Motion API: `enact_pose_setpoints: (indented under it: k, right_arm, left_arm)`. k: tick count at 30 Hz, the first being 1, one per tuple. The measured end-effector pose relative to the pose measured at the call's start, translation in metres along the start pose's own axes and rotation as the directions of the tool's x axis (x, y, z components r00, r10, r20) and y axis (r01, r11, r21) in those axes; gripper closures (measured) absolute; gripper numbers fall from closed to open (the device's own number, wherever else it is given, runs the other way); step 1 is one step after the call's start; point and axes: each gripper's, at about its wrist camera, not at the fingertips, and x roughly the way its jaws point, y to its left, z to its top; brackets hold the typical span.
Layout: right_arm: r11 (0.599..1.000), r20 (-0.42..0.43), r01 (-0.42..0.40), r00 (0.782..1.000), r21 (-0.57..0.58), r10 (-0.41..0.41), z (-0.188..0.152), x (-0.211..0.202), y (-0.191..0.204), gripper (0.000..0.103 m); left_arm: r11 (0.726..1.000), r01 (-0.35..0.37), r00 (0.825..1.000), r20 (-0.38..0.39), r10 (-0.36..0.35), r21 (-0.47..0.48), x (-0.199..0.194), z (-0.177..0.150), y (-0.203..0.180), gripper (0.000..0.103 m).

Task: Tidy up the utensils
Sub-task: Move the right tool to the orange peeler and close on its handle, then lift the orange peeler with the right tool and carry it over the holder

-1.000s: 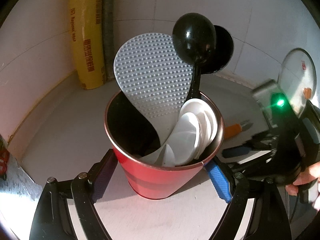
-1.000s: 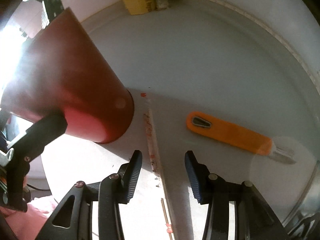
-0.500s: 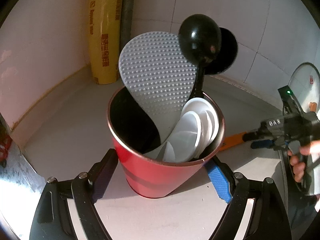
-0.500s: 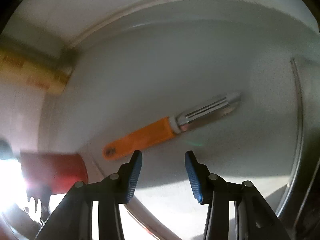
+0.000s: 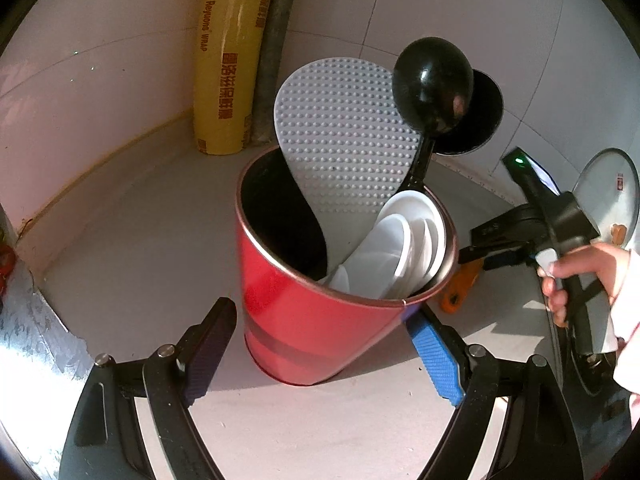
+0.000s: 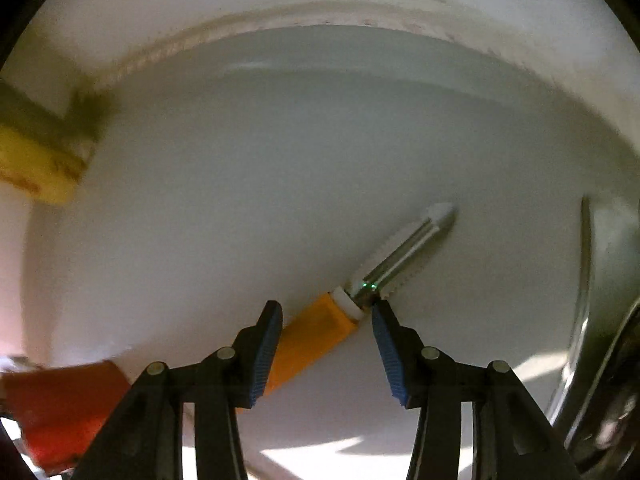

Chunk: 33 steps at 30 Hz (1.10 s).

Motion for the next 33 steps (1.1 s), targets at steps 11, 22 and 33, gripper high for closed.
enact_pose_setpoints:
  k: [11,22,33]
  right_arm:
    - [0.998,0.026,-0.051,0.998,-0.038,0.052,-0.011,-0.014,0.012,0.078]
    - [0.968,0.4,-0.196,0.884,-0.154,0.243,-0.117,-0.111,-0.007,0.078]
    - [0.927,0.576,-0.244,0.73,-0.284,0.369,-0.172,-0.214,-0.011,0.078]
  left_arm:
    - [0.995,-0.044,0.999,-0.011,0.045,0.085,0.011,0.008,-0.008,0.016]
    - [0.993,-0.038,0.999,0.032,0.034,0.111,0.006,0.003,-0.007,0.016]
    - [0.99,-0.001,1.0,0.01,0.0,0.138,0.01,0.007,-0.003,0.017]
